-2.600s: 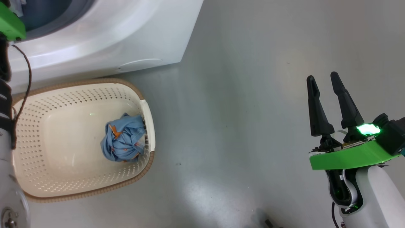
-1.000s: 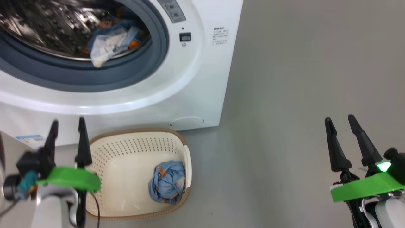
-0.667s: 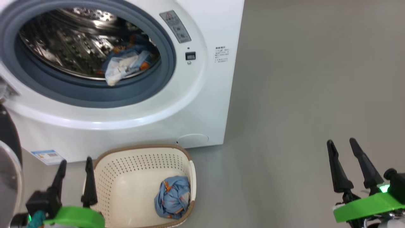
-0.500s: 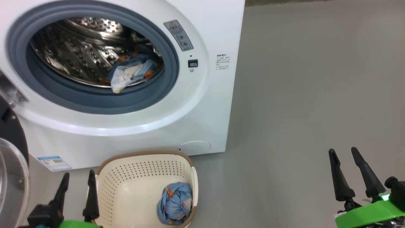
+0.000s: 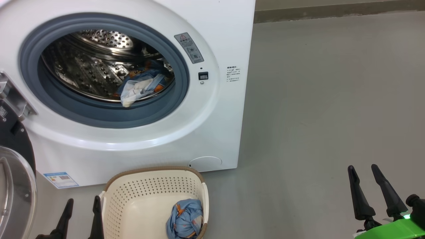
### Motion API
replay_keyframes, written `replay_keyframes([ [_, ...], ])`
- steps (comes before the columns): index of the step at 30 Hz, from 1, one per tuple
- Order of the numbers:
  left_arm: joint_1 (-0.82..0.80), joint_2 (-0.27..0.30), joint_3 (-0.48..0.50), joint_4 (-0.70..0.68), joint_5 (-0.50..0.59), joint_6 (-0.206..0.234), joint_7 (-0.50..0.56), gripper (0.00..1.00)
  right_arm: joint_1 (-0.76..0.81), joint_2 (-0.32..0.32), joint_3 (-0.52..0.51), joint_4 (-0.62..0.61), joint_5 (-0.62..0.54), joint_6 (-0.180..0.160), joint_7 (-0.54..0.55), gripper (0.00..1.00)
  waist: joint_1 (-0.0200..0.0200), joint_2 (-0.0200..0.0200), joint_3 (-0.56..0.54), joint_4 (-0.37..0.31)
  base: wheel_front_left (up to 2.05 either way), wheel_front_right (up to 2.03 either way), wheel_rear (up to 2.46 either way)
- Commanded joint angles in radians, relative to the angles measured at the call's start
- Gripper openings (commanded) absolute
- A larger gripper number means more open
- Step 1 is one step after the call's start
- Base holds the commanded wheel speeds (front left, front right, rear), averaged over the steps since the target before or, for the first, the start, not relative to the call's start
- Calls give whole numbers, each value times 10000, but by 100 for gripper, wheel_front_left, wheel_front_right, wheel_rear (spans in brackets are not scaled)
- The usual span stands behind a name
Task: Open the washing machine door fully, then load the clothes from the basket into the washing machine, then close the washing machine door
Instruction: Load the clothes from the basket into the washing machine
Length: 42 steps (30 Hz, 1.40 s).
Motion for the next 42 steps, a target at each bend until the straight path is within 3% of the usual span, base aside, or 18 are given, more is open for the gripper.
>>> replay_keyframes([
  [1,-105,95,290,-362,-77,-38,-64,100,-65,-199,162,-272,-233,54,-78,100,0,0,-2,-7,0,0,0],
  [16,-122,66,293,-398,-55,-32,-64,100,-147,-144,179,-367,-262,54,-78,100,0,0,203,-43,0,0,0],
  [23,-487,56,135,57,-105,9,-65,100,-524,-43,239,-478,-225,54,-78,100,0,0,886,-157,0,0,0],
  [32,-1658,52,-330,1594,-157,-9,-65,100,-1427,187,119,-627,-113,54,-78,100,0,0,2262,-378,0,0,0],
  [42,-3686,79,-991,4210,-279,-52,-65,100,-2448,397,157,-758,-10,54,-78,100,0,0,3870,-727,0,0,0],
])
